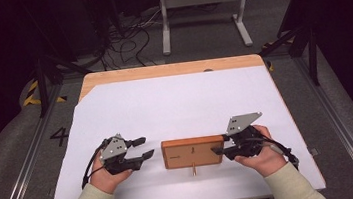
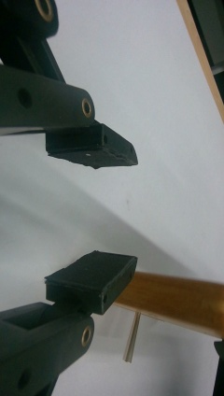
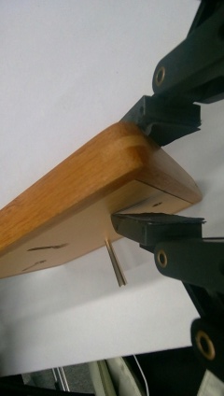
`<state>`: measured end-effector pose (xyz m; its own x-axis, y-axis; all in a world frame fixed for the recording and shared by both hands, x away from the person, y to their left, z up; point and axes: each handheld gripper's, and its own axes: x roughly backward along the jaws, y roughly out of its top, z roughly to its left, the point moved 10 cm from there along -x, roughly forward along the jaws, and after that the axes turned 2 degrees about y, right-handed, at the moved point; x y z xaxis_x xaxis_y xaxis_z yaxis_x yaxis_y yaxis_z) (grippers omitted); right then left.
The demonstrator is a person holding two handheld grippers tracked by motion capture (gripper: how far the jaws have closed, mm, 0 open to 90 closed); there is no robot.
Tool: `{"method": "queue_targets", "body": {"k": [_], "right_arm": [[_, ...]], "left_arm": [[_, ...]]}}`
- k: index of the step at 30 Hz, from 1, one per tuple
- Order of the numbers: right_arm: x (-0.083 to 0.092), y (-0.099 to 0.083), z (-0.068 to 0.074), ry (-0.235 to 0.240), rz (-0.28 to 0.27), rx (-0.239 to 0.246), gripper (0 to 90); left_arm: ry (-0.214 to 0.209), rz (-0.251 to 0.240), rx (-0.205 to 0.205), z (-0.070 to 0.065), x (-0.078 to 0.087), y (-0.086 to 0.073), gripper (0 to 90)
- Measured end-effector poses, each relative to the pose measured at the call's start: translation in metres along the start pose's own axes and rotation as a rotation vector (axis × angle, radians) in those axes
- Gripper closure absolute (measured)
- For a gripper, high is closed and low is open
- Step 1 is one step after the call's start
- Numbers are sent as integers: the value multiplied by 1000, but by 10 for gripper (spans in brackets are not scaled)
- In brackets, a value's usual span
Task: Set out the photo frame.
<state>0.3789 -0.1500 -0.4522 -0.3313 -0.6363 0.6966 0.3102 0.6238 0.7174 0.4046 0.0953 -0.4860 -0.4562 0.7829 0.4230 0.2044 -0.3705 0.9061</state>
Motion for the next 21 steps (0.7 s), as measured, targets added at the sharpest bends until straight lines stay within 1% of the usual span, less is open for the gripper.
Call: {"method": "queue_targets", "body": {"k": [1,2,3,4,5,6,7,8,9,11,13,15,16,18,21], "right_arm": [[1,0,2,-1,-1,2,581],[3,-2,6,6,3,14,595],[3,-2,6,6,3,14,595],[5,-3,10,9,10,22,598],[5,-3,10,9,10,22,598],[6,-4,14,11,13,29,589],[6,-4,14,11,13,29,589],[7,-5,17,16,16,33,587],[7,-5,17,16,16,33,587],[8,-7,22,28,22,35,583],[8,-8,24,37,28,44,577],[8,-10,29,52,39,50,567],[8,-11,31,59,48,53,560],[6,-14,35,70,62,65,530],[5,-17,40,76,64,75,498]], "left_arm": [[-3,0,4,-1,0,-1,523],[2,2,11,1,0,-1,533],[2,2,11,1,0,-1,529],[3,-1,30,2,0,-2,519],[3,-1,30,2,0,-2,509],[11,-5,53,5,0,-3,498],[11,-5,53,5,0,-3,492],[18,-13,70,7,0,-4,483],[18,-13,70,7,0,-4,476],[29,-12,94,10,0,-5,464],[39,-14,96,13,0,-5,441],[48,-13,109,14,0,-5,418],[52,-16,107,16,0,-5,413],[51,-14,118,16,1,-5,408],[46,-21,127,17,0,-4,389]]}}
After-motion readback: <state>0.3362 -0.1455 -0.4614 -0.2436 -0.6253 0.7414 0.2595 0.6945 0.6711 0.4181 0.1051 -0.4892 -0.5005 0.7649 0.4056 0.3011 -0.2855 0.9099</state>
